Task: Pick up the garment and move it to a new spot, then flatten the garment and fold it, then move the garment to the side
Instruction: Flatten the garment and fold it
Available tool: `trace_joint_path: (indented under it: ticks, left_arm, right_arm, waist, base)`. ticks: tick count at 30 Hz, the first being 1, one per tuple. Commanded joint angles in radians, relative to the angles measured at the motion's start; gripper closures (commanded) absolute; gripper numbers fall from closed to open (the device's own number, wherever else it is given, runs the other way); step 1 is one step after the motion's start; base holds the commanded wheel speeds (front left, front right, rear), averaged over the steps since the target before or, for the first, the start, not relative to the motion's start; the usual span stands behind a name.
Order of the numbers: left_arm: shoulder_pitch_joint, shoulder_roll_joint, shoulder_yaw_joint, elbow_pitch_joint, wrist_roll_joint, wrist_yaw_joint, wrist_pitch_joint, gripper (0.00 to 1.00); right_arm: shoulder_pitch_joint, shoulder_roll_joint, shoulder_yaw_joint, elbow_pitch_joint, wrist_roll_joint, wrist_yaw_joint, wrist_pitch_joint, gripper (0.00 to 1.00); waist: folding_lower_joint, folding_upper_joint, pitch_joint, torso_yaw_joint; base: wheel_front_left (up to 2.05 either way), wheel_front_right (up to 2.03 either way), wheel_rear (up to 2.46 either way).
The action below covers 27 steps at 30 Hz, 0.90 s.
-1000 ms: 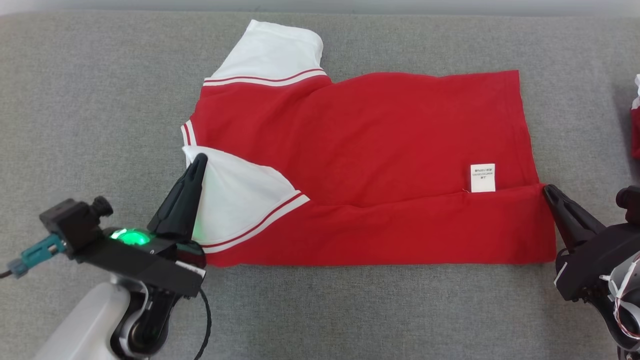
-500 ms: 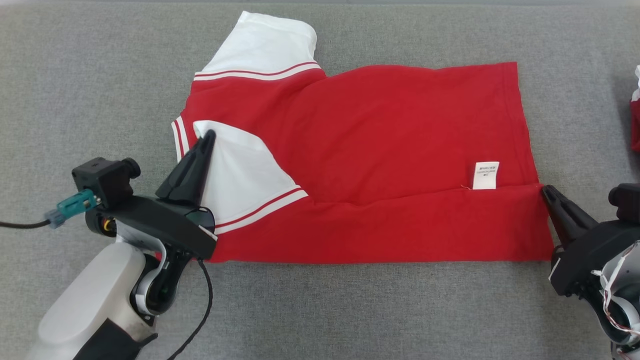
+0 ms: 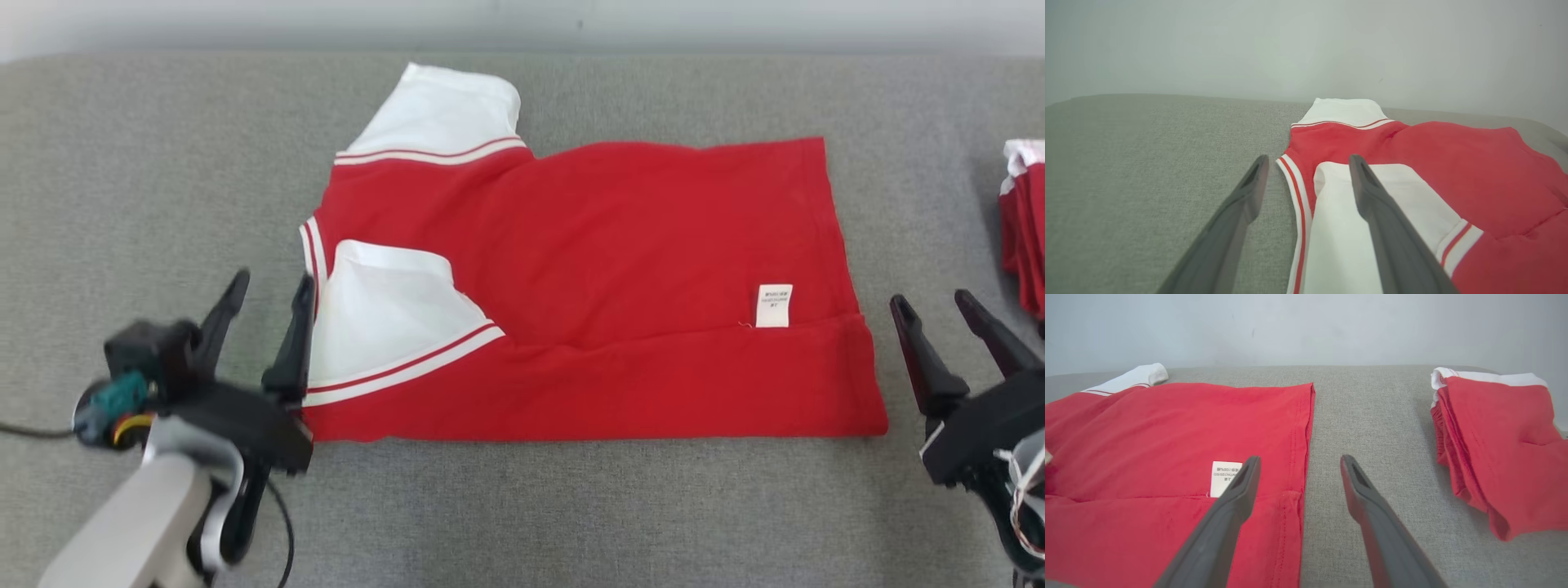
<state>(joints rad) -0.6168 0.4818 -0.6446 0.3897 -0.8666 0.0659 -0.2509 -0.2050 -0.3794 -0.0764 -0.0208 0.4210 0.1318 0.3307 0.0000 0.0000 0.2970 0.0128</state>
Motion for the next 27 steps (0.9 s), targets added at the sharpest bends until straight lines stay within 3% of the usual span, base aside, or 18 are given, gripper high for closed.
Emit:
trace_joint_path:
  ticks: [1,11,26,27]
  left_arm:
    - [0.055,0.019,0.001,-0.033,0.008,0.023,-0.006,0.00]
    - [0.240,0.065,-0.011,-0.135,-0.046,0.112,0.066,0.00]
    - [0.222,0.025,-0.022,-0.046,-0.100,0.154,0.164,0.00]
    - [0.220,0.025,-0.024,-0.042,-0.100,0.151,0.168,0.23]
  right_arm:
    - [0.030,0.016,-0.018,-0.022,-0.010,-0.002,0.007,0.00]
    - [0.135,0.100,-0.075,-0.104,-0.036,-0.002,0.042,0.00]
    - [0.153,0.215,-0.053,-0.080,-0.079,-0.002,0.005,0.00]
    - [0.151,0.219,-0.056,-0.074,-0.083,-0.002,0.005,0.00]
  waist:
    - [0.0000,0.0000,-0.038,0.007]
    - [0.0000,0.0000,-0.085,0.004]
    - [0.0000,0.0000,-0.052,-0.038]
    - [0.0000,0.0000,-0.048,-0.040]
  base:
    - [0.00,0.00,0.00]
    - [0.00,0.00,0.00]
    - [0.00,0.00,0.00]
    - [0.00,0.00,0.00]
